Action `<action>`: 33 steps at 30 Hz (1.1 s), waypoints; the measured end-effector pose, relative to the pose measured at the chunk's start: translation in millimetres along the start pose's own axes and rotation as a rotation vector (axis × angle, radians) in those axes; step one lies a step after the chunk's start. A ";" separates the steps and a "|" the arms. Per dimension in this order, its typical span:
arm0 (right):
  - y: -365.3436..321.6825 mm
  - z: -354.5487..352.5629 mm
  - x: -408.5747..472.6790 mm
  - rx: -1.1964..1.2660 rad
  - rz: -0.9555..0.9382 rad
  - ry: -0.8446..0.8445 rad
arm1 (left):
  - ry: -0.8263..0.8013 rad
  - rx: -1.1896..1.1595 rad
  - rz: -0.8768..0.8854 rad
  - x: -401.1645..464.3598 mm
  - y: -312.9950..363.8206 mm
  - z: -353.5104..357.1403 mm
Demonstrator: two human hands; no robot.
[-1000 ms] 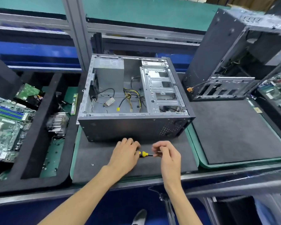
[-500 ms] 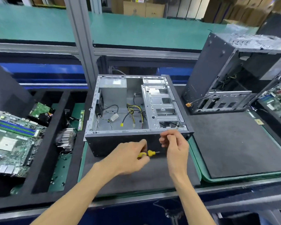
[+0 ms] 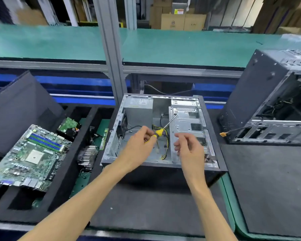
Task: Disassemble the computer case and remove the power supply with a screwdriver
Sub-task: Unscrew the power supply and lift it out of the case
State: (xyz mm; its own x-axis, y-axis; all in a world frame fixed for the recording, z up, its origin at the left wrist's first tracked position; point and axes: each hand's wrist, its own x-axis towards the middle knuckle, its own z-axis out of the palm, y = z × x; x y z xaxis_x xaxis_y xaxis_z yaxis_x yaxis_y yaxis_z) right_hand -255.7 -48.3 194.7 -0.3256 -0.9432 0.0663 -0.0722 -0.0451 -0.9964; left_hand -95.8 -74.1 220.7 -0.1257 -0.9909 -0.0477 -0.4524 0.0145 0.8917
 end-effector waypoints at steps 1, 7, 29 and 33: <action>2.3 5.0 3.8 -0.028 0.026 -0.064 | -0.016 -0.020 0.015 1.2 2.3 3.2; 7.8 26.1 25.9 -0.098 0.017 -0.102 | -0.076 -0.026 0.114 16.0 6.4 0.9; 20.7 15.9 51.2 -0.330 -0.058 0.196 | -0.222 0.439 0.099 100.9 -87.7 10.0; 25.5 17.0 53.2 -0.338 0.007 0.210 | -0.112 0.390 0.224 103.9 -81.4 8.1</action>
State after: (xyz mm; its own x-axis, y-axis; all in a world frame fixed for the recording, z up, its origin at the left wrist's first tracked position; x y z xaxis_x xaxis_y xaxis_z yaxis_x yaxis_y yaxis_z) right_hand -258.9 -105.2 172.0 -0.5100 -0.8538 0.1044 -0.3646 0.1047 -0.9252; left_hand -79.2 -177.2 139.5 -0.3431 -0.9374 0.0593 -0.6988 0.2969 0.6508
